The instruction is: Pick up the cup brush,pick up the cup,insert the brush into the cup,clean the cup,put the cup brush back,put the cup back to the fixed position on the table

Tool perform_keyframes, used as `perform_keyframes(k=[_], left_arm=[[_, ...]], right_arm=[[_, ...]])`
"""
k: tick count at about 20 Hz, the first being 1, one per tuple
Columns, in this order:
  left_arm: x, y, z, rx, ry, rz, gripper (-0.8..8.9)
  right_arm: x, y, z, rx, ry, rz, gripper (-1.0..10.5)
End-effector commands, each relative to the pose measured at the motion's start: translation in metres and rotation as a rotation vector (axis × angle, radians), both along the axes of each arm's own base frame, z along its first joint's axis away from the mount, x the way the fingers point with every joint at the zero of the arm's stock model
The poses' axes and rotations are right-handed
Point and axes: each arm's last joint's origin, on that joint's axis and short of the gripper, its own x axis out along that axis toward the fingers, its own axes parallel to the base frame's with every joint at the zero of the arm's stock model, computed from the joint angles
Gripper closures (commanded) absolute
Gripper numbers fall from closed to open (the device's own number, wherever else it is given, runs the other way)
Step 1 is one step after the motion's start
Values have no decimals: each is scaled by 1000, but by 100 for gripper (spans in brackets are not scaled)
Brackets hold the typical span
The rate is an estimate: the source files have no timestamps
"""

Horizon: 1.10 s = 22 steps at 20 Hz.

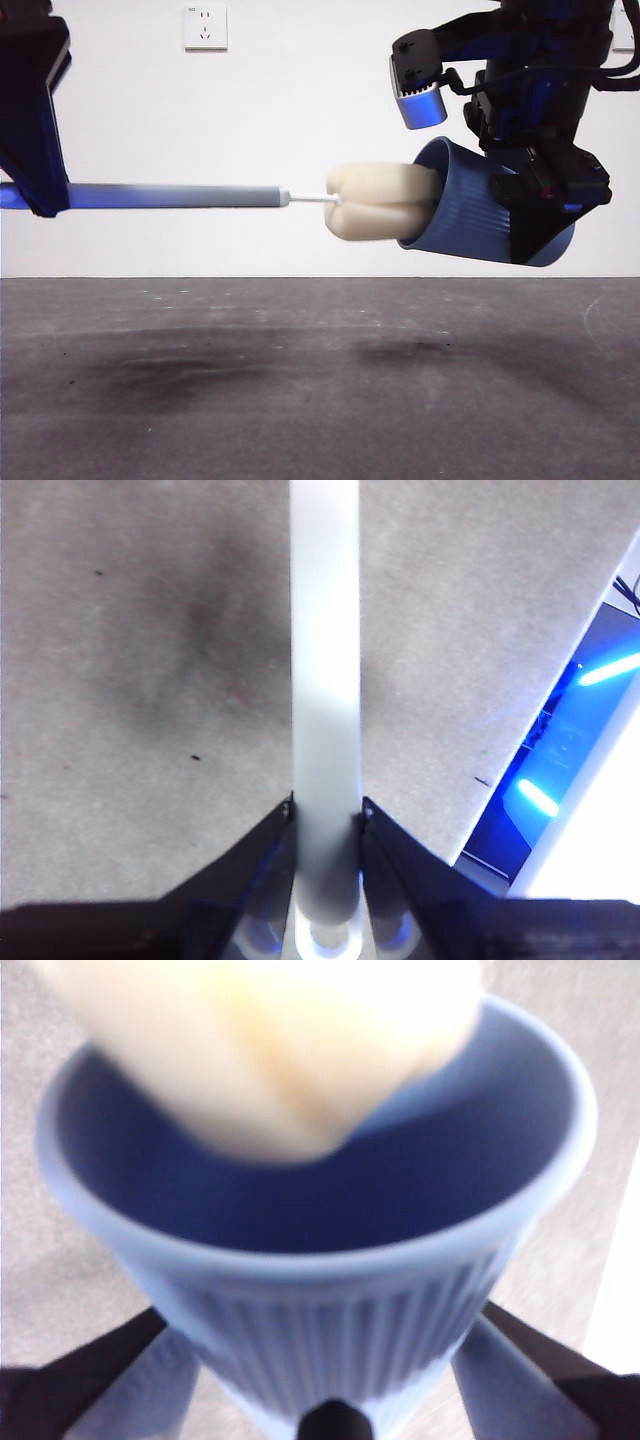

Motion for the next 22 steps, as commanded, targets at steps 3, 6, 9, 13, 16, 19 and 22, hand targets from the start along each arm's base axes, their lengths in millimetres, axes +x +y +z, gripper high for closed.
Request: perform_keyframes(k=[3, 6, 9, 13, 16, 19, 22], left_arm=[[6, -15, -7, -34, -1, 14, 822], [12, -30, 0, -84, 16, 24, 822], [20, -45, 10, -118, 13, 20, 822], [24, -50, 12, -126, 11, 24, 822], [23, -44, 10, -45, 9, 57, 822], [18, -33, 9, 28, 53, 76, 822], [8, -23, 17, 47, 70, 77, 822]], right_arm=[[-7, 11, -1, -62, -9, 90, 959], [-12, 22, -8, -84, 6, 133, 959], [-16, 33, -17, -103, 23, 172, 959], [-21, 41, -17, -90, 6, 202, 959], [-22, 41, -17, -107, -7, 182, 959], [-22, 40, -18, -113, -3, 179, 959], [-21, 39, -18, -114, -1, 175, 959]])
